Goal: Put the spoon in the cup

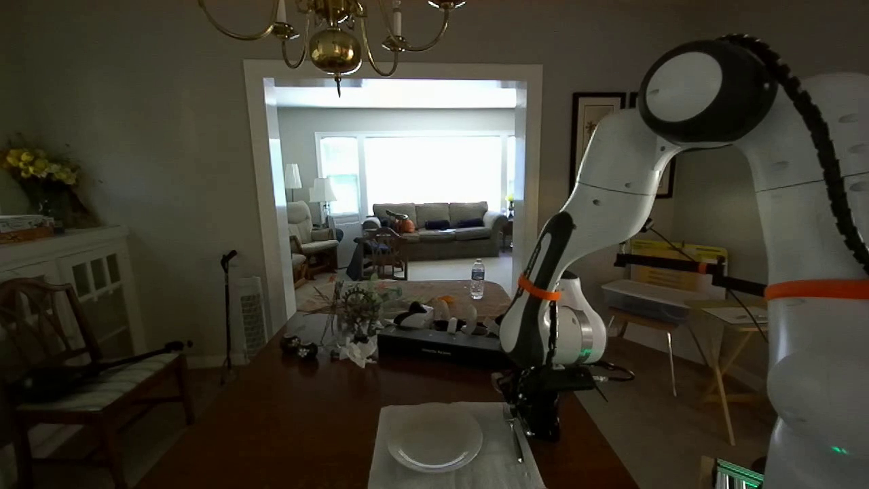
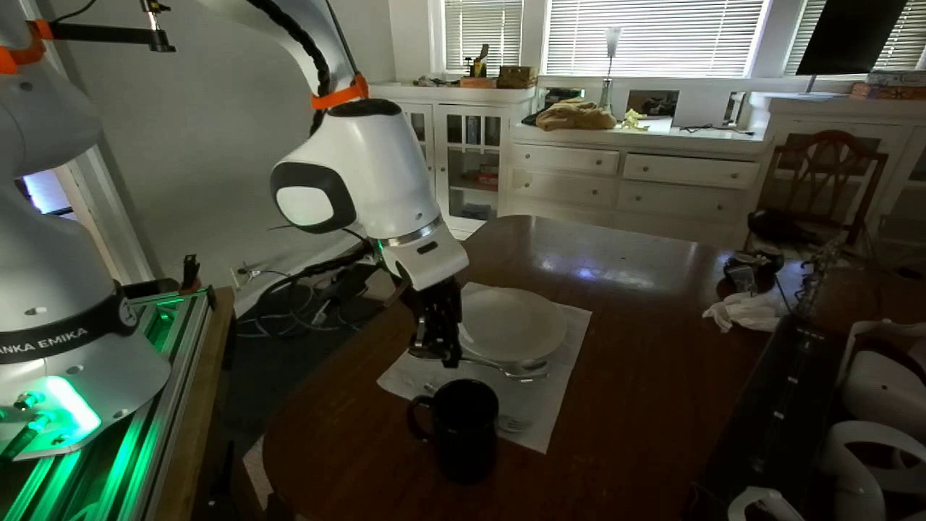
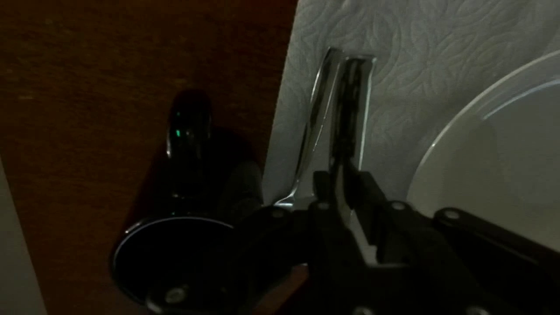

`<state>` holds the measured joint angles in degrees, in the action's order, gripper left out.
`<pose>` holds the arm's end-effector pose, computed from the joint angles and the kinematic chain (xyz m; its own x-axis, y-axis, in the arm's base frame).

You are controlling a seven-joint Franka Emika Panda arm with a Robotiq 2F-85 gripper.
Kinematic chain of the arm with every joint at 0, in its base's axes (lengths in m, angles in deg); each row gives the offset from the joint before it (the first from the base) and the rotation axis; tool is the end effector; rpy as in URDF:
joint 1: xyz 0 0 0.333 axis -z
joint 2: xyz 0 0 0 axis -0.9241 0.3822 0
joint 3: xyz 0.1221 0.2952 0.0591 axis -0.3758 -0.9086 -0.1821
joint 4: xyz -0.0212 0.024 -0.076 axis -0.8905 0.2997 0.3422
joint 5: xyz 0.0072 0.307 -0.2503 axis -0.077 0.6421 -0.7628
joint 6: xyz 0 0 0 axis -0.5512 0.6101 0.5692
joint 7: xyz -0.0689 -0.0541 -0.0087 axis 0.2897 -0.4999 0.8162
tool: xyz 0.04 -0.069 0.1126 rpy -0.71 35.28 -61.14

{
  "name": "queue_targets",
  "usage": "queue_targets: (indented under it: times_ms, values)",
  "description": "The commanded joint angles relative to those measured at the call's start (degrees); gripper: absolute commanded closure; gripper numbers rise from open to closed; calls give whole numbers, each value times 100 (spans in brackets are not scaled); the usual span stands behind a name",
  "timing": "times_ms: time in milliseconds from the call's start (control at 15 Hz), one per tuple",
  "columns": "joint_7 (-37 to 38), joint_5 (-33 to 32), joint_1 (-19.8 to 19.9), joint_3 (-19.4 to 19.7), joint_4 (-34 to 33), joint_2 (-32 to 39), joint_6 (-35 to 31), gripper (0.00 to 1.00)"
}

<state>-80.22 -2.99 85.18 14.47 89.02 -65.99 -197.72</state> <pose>0.4110 -0.1258 0.1542 0.7615 -0.6082 0.2241 -0.6000 -0.7922 -0.1113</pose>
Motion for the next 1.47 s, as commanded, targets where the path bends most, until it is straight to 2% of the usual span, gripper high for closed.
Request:
queue_targets:
  times_ms: [0,67,200,400,667,1000,1200,1400]
  values:
    - [550,-449,-452,723,431,-939,846,95]
    - [655,-665,-722,1133,499,-1161,1069,95]
    - [1243,-1604,-767,1571,358,-1379,1521,95]
    - [2005,-2729,-496,1681,286,-2289,2788,95]
    - [1701,-2303,-484,1630,-59,-3097,4573,95]
    - [1487,-1979,-410,1835,-802,-3307,6846,95]
    - [1460,-1845,-294,1983,-1098,-3091,7458,95]
    - [1333,-1601,-223,2150,-1252,-2750,7630,95]
